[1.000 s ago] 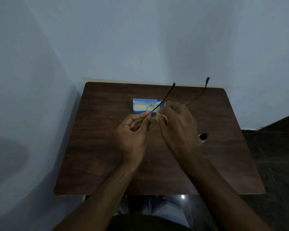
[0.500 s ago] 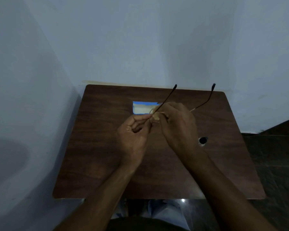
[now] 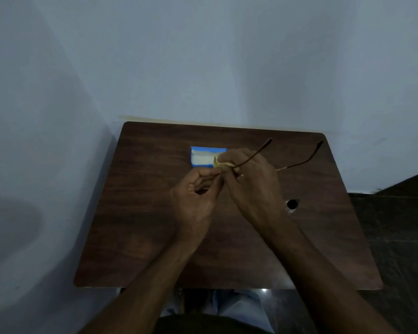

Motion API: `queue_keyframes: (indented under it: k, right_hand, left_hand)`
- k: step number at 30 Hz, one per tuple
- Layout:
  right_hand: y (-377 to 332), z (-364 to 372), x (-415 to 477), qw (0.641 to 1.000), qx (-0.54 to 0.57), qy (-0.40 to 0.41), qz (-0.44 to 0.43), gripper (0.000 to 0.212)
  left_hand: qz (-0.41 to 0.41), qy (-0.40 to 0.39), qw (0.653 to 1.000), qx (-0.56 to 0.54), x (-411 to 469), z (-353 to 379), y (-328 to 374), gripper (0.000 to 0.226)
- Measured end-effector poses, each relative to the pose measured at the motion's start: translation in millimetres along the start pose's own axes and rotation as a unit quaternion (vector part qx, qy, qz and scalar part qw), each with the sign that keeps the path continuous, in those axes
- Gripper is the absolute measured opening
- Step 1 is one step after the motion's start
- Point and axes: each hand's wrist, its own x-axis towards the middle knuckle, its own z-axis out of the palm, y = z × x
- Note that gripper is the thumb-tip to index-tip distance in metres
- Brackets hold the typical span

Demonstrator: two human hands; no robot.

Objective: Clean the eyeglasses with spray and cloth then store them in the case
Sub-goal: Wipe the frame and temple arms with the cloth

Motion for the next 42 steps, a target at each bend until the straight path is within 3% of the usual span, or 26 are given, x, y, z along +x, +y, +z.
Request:
queue_keyframes:
  k: [4,8,13,18,20,23,28,32,36,42]
  right_hand:
    - [8,-1,0,0.999,-0.045,0.027,0.014,0.016]
    - [4,-2,-11,1.000,0.008,0.011,0.002,0.009]
    - [18,-2,-16,0.997,-0.072,0.015,-0.007,0.005]
    - [6,2,-22,1.000,-0.015,0.004,-0.023,0.007]
    - [12,-1,-23,0.998,-0.062,-0.003,-0.032,0.004]
    - [10,1,-14,0.994,-0.101,0.029,-0.014,0.005]
    - [2,2,-1,0.998,0.063,0.021,0.013,0.011]
    - [7,0,10,0.997,0.021,0.052,0.043,0.009]
    - [-5,1,14,0.992,0.121,-0.006,0.033,0.010]
    - [7,1,20,0.998,0.055,-0.022,0.013,0.024]
  left_hand:
    - [-0.034,-0.017,0.999,-0.022,-2,2,-1,0.018]
    - [-0.091,0.009,0.991,-0.095,3,3,-2,0.017]
    - [-0.116,-0.008,0.986,-0.123,1,6,-2,0.017]
    - [-0.126,0.013,0.980,-0.154,4,5,0,0.016]
    - [-0.123,0.019,0.980,-0.152,3,3,0,0.016]
    - [-0.099,0.015,0.987,-0.123,2,4,0,0.017]
    - [-0.012,-0.006,1.000,-0.014,9,-11,-4,0.020]
    - [0.054,-0.027,0.998,0.027,8,-11,0,0.021]
    - [0.079,-0.022,0.995,0.048,7,-12,-2,0.020]
    - [0.114,-0.028,0.991,0.070,12,-18,-3,0.020]
